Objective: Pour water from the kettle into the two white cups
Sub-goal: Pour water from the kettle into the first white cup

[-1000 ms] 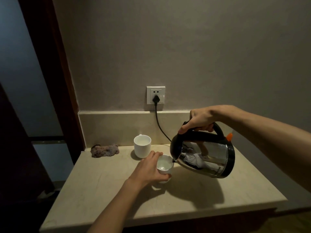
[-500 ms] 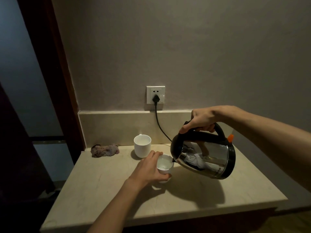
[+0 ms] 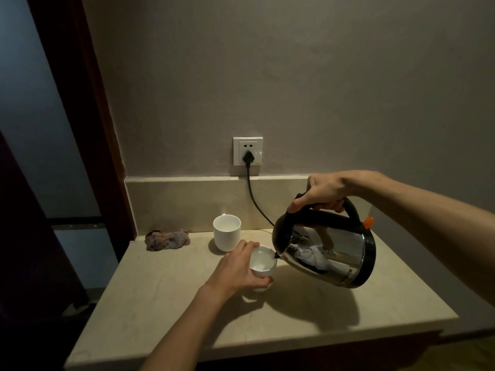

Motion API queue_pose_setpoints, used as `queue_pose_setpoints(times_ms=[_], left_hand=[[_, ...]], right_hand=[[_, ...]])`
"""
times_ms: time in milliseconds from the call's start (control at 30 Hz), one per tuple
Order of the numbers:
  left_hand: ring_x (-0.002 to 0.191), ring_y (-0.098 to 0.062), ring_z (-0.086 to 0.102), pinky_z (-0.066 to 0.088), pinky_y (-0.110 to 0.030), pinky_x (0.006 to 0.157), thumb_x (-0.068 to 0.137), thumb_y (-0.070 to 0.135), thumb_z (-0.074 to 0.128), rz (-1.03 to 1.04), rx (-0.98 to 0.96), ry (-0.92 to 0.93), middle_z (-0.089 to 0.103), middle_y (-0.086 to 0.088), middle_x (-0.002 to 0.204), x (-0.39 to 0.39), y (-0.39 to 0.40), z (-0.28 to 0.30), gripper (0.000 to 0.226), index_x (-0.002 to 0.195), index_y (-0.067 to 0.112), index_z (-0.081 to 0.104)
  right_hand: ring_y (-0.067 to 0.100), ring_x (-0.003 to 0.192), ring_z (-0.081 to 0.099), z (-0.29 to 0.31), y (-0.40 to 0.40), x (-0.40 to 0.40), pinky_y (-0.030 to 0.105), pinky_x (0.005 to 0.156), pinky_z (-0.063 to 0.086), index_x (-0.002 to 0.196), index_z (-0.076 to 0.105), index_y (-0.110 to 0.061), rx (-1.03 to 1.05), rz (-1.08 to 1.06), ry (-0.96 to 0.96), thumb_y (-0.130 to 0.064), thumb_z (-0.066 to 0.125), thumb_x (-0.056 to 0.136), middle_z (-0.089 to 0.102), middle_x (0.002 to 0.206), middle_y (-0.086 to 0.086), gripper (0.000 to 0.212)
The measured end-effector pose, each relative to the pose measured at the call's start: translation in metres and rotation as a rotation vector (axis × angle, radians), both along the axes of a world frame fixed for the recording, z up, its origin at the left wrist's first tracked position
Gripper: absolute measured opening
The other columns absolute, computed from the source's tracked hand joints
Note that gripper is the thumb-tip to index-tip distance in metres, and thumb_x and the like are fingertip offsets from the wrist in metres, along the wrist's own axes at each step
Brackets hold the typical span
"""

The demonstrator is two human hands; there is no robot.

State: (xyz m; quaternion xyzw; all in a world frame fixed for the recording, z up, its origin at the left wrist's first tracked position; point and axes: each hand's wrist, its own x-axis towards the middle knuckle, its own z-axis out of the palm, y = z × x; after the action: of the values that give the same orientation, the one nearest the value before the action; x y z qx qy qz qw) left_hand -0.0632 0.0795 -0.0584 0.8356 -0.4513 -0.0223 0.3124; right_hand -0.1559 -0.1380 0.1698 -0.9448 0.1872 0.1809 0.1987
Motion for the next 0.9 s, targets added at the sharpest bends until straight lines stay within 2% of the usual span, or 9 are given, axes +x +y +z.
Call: queue_pose_setpoints(times_ms=[233, 367, 567, 633, 800, 900], left_hand=[[0.110, -0.013, 0.053, 0.049, -0.028, 0.089, 0.064, 0.072, 0.073, -0.003, -0.019, -0.022, 0.051, 0.010, 0.125, -0.001, 0.000, -0.001, 0.096, 0.143, 0.027, 0.042], [0.110, -0.011, 0.054, 0.050, -0.029, 0.090, 0.063, 0.074, 0.073, -0.005, -0.021, -0.020, 0.051, 0.013, 0.125, 0.001, 0.000, -0.002, 0.096, 0.142, 0.029, 0.043], [0.111, -0.009, 0.052, 0.050, -0.026, 0.090, 0.063, 0.075, 0.074, -0.008, -0.031, -0.001, 0.051, 0.014, 0.127, 0.000, 0.000, -0.001, 0.095, 0.141, 0.030, 0.043], [0.110, -0.009, 0.053, 0.051, -0.027, 0.089, 0.063, 0.076, 0.073, -0.009, -0.033, -0.004, 0.051, 0.014, 0.127, 0.000, 0.000, 0.000, 0.095, 0.141, 0.030, 0.044], [0.107, -0.008, 0.054, 0.053, -0.028, 0.088, 0.064, 0.076, 0.073, 0.004, -0.037, -0.006, 0.052, 0.015, 0.125, -0.001, 0.000, -0.001, 0.093, 0.140, 0.031, 0.044], [0.107, -0.009, 0.055, 0.052, -0.029, 0.089, 0.064, 0.074, 0.072, -0.003, -0.040, -0.013, 0.052, 0.015, 0.124, -0.002, 0.000, 0.000, 0.092, 0.140, 0.030, 0.044]], right_hand=[[0.011, 0.044, 0.043, -0.022, -0.022, -0.024, 0.021, 0.044, 0.037, 0.077, 0.072, -0.008, 0.123, -0.058, -0.115, -0.061, 0.067, 0.083, 0.050, 0.054, 0.000, 0.053], [0.011, 0.043, 0.042, -0.033, -0.030, -0.038, 0.022, 0.045, 0.035, 0.066, 0.069, -0.011, 0.197, -0.087, -0.199, -0.058, 0.068, 0.084, 0.049, 0.051, -0.001, 0.049], [0.013, 0.043, 0.033, -0.047, -0.046, -0.064, 0.023, 0.044, 0.028, 0.059, 0.059, -0.011, 0.401, -0.128, -0.394, -0.070, 0.070, 0.066, 0.040, 0.052, 0.000, 0.060], [0.013, 0.043, 0.032, -0.051, -0.052, -0.071, 0.022, 0.043, 0.028, 0.061, 0.056, -0.008, 0.478, -0.158, -0.474, -0.067, 0.071, 0.068, 0.038, 0.051, 0.000, 0.061], [0.013, 0.043, 0.030, -0.063, -0.063, -0.081, 0.022, 0.042, 0.031, 0.056, 0.050, -0.017, 0.602, -0.296, -0.670, -0.065, 0.072, 0.072, 0.037, 0.052, -0.002, 0.056], [0.013, 0.043, 0.030, -0.067, -0.067, -0.082, 0.025, 0.044, 0.030, 0.051, 0.046, -0.018, 0.647, -0.373, -0.795, -0.056, 0.070, 0.083, 0.036, 0.050, -0.003, 0.055]])
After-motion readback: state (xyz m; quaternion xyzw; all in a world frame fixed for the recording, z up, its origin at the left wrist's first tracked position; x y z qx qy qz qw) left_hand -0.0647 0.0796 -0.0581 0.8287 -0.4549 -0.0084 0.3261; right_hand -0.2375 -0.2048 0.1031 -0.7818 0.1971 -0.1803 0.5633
